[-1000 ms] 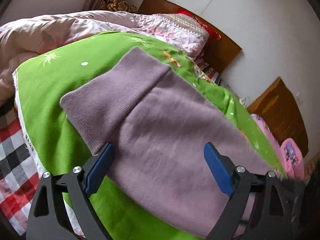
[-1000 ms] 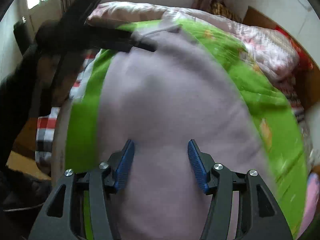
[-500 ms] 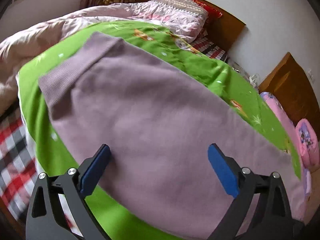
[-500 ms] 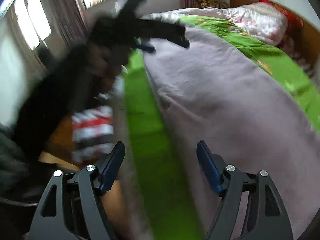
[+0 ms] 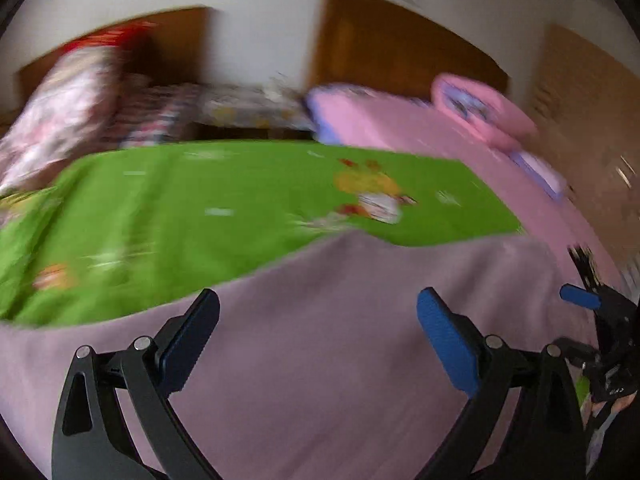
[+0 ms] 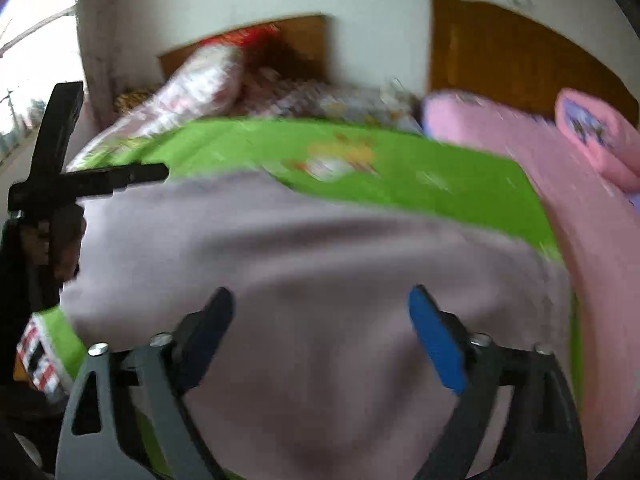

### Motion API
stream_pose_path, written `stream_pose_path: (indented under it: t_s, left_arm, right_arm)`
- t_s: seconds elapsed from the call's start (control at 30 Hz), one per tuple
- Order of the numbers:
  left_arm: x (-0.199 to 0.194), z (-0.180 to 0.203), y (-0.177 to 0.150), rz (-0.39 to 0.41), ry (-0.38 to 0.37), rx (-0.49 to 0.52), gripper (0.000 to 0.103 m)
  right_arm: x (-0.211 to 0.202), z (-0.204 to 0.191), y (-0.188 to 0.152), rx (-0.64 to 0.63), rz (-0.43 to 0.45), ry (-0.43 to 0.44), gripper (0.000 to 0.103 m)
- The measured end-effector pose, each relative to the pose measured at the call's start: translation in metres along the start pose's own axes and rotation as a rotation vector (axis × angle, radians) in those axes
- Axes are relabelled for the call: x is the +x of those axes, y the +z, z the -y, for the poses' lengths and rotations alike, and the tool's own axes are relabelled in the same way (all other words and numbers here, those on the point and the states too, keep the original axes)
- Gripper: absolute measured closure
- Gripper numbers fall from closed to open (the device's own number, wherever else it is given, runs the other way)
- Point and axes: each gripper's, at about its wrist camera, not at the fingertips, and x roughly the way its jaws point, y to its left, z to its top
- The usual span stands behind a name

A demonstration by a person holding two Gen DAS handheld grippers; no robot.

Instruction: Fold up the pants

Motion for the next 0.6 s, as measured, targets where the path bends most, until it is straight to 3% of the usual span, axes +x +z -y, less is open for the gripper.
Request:
stream_pose_path:
  t_s: [0.07,0.1,0.13,0.17,0.23,0.4,0.47,0.53,0.6]
  left_arm:
    - [0.034,0.015,0.001,-0.066,0.030,0.006,0.004]
    - [0.052,0.020,-0.001,-0.108,0.027,-0.010,0.004]
    - [0.062,0.025,-0.003,-0.125,0.032,-0.011,0.003]
    - [0.065,0.028,-0.008,-0.110,0.063,0.020,0.002]
    - [0.072,0.040,-0.009,-0.129,0.126,0.081,0.002]
    - [0.076,0.043,-0.011,-0.135,0.148,0.096,0.002]
    - [0.080,0.046,-0.011,-0.138,0.162,0.106,0.002]
    - [0.078,0.048,-0.013,-0.138,0.164,0.106,0.002]
    - [0.077,0.047,-0.013,-0.137,0.161,0.105,0.002]
  right_arm:
    - [0.020,0.033,-0.025,0.009,-0.146,-0.118,0.017]
    - [0.021,0.045,-0.039,-0.013,-0.154,-0.101,0.017]
    - [0.014,0.056,-0.046,0.012,-0.126,-0.026,0.017]
    - [0.006,0.063,-0.051,0.034,-0.123,-0.011,0.023]
    - [-0.001,0.066,-0.053,0.034,-0.118,0.001,0.024]
    - [-0.009,0.067,-0.056,0.026,-0.078,0.010,0.024]
    - [-0.017,0.072,-0.050,0.058,-0.058,0.010,0.019]
    - [-0.040,0.094,-0.053,0.081,0.007,0.024,0.015]
    - [-0.045,0.093,-0.035,0.063,0.070,0.042,0.015]
